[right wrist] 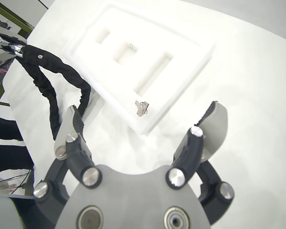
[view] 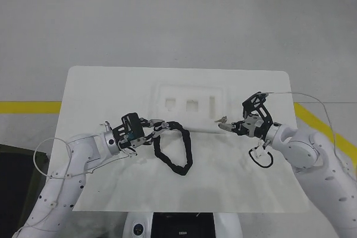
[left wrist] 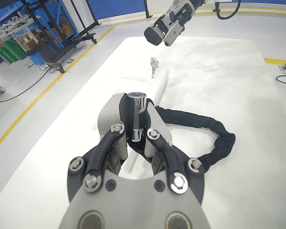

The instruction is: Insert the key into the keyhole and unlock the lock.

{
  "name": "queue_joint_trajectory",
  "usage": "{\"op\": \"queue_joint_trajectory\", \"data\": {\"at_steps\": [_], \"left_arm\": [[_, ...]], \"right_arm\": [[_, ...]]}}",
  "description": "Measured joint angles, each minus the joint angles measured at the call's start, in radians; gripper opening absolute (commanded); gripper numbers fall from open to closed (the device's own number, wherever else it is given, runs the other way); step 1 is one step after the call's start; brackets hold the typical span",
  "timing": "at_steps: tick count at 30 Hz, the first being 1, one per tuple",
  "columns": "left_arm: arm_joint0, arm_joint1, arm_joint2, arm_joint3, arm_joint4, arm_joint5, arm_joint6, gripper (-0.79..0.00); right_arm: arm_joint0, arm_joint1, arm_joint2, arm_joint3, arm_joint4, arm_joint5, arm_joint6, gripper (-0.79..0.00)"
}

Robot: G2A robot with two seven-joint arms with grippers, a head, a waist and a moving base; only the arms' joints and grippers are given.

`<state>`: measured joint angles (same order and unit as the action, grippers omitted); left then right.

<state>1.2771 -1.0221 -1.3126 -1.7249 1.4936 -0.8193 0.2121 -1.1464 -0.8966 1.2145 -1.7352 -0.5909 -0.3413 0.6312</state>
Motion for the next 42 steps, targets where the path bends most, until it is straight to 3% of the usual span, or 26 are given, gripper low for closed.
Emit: {"op": "queue_joint_trajectory", "data": {"at_steps": [5, 16, 21, 25, 35, 42], "left_arm": [[0.0, 0.0, 0.0, 0.0, 0.0, 0.0, 0.0, -0.785], [0.0, 0.0, 0.0, 0.0, 0.0, 0.0, 0.0, -0.785], [0.0, 0.0, 0.0, 0.0, 0.0, 0.0, 0.0, -0.785], [0.0, 0.0, 0.0, 0.0, 0.0, 0.0, 0.0, -0.785], [0.0, 0.0, 0.0, 0.0, 0.0, 0.0, 0.0, -0.785], [0.004, -0.001, 0.002, -0.004, -0.002, 0.009, -0.004, -0.785]], "right_arm": [[0.013, -0.009, -0.029, 0.027, 0.022, -0.002, 0.004, -0.4], [0.033, -0.022, -0.056, 0.072, 0.03, -0.002, 0.009, -0.486], [0.034, -0.025, -0.058, 0.077, 0.031, -0.001, 0.008, -0.625], [0.036, -0.029, -0.065, 0.083, 0.022, 0.008, 0.007, -0.785], [0.046, -0.031, -0.047, 0.056, -0.031, 0.014, -0.003, -0.785], [0.033, -0.019, -0.01, -0.003, -0.157, -0.017, 0.038, -0.785]]}}
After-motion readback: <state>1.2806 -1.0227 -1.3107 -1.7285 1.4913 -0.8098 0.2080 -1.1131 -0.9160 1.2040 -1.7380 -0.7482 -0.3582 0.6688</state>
